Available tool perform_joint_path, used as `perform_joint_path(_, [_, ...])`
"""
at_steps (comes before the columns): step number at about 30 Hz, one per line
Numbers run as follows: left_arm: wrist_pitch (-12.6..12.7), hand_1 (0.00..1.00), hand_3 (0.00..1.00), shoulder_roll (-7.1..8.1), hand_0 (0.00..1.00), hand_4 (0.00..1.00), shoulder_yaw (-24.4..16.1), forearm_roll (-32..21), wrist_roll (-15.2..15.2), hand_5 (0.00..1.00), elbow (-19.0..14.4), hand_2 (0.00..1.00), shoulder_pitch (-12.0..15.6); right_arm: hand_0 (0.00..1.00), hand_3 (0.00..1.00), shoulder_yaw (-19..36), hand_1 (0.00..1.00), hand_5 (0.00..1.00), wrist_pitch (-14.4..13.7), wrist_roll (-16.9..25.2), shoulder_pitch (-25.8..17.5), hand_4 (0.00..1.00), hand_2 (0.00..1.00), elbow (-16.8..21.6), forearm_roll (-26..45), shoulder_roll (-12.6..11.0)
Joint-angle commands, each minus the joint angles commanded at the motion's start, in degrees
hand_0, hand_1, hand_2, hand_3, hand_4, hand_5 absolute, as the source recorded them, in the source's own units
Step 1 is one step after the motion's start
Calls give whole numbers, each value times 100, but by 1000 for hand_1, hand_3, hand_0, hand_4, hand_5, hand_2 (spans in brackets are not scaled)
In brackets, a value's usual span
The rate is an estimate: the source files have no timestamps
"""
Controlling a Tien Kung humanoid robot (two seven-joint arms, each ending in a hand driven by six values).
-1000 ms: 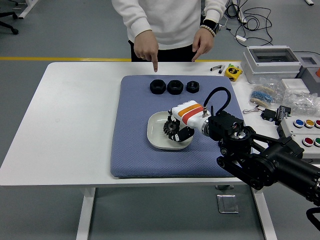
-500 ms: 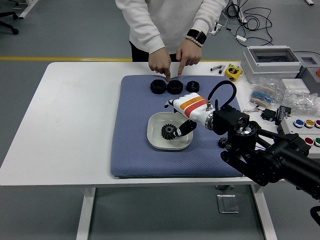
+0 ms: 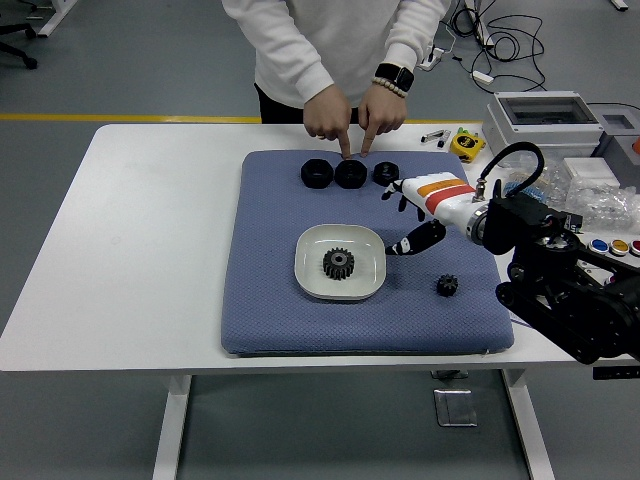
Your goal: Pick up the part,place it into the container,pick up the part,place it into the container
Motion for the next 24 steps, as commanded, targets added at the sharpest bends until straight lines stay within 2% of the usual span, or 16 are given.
perform_joint_path(5, [13,647,713,-11,614,712,-81,99,27,618,5,799,27,362,772,74,545,418,202,-27,-129,998,677,-114,-41,-208])
perform_joint_path(7, [20,643,710,-16,614,709,-110,132,36,617,7,797,38,332,764,76,532,414,237,-29,-180,998,659,-132,-36,-259])
perform_joint_path(14, [56,642,707,-38,609,708,-170,182,36,620,8,795,82,322,767,-1,526,399,417,-48,-450,998,657,57,148,-477])
perform_joint_path(20, [67,643,704,-40,608,706,-207,236,38,622,6,793,95,313,766,0,528,402,524,-113,-557,998,655,196,233,-536])
perform_joint_path(24, [63,641,704,-41,608,706,-183,208,32,623,1,792,85,304,757,-34,525,392,478,-114,-526,998,651,150,285,-487])
